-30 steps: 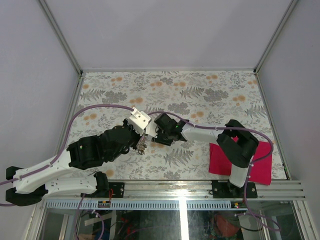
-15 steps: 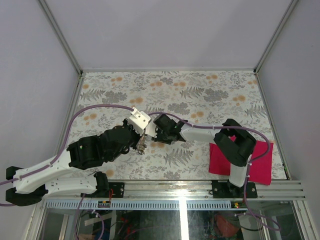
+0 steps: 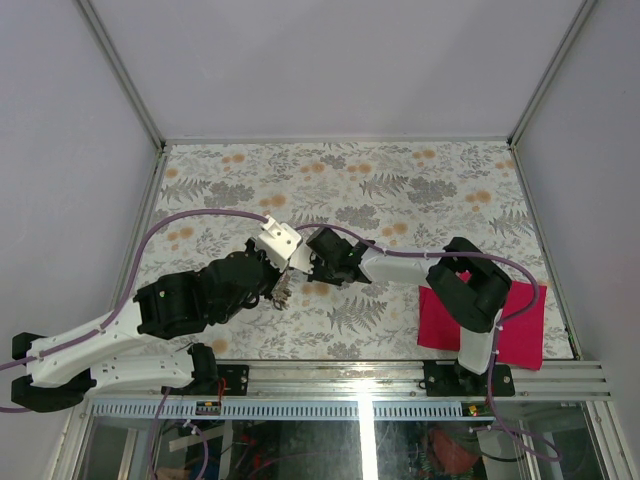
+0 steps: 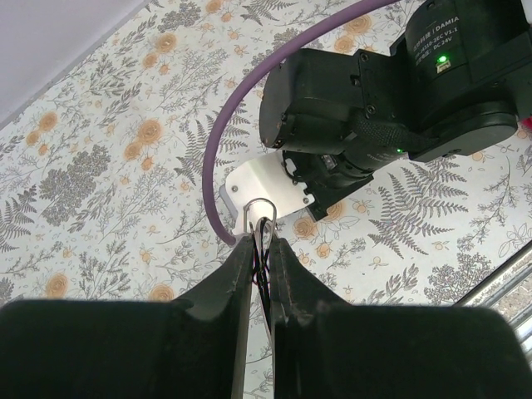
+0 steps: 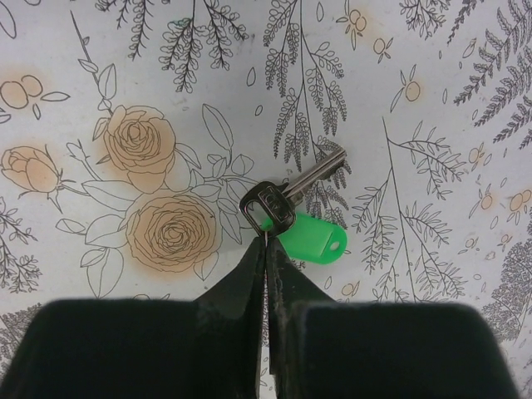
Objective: Put the keys on the keyring
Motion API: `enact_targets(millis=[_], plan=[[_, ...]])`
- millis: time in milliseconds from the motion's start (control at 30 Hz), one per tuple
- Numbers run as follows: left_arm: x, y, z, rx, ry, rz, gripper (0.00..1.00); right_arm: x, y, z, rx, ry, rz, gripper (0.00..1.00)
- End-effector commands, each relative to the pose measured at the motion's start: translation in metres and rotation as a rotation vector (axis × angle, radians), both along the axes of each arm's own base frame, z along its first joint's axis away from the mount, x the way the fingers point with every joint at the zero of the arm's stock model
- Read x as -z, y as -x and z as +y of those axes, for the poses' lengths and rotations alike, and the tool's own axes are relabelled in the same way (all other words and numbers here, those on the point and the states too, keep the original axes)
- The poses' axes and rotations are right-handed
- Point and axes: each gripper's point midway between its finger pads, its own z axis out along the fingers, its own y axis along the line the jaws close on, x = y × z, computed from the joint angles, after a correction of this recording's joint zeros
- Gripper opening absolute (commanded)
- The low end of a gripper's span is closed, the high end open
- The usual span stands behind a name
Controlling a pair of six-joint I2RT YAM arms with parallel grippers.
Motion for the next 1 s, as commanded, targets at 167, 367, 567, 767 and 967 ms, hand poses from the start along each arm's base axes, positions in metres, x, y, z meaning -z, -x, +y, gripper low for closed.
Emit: enact_targets(millis=[167, 367, 567, 767, 967], plan=[[-0.027, -0.004, -0.001, -0.019, 0.06, -0.04, 0.0, -0.037, 0.004, 0.008, 0.081, -0.132, 0.011, 0.0], [-0.03, -0.003, -0.001, -0.011, 0.076, -0.044, 0.0, -0.067, 0.01, 0.001, 0.21, -0.253, 0.135, 0.0], [-0.035, -0.001, -0.002, 0.006, 0.107, -0.049, 0.0, -0.103, 0.037, -0.008, 0.307, -0.423, 0.409, 0.0], [-0.032, -0.001, -0.006, 0.014, 0.102, -0.042, 0.0, -0.11, 0.056, -0.023, 0.455, -0.5, 0.603, 0.0], [-0.024, -0.001, -0.011, 0.011, 0.095, -0.025, 0.0, -0.065, 0.057, -0.067, 0.714, -0.324, 0.551, 0.0]])
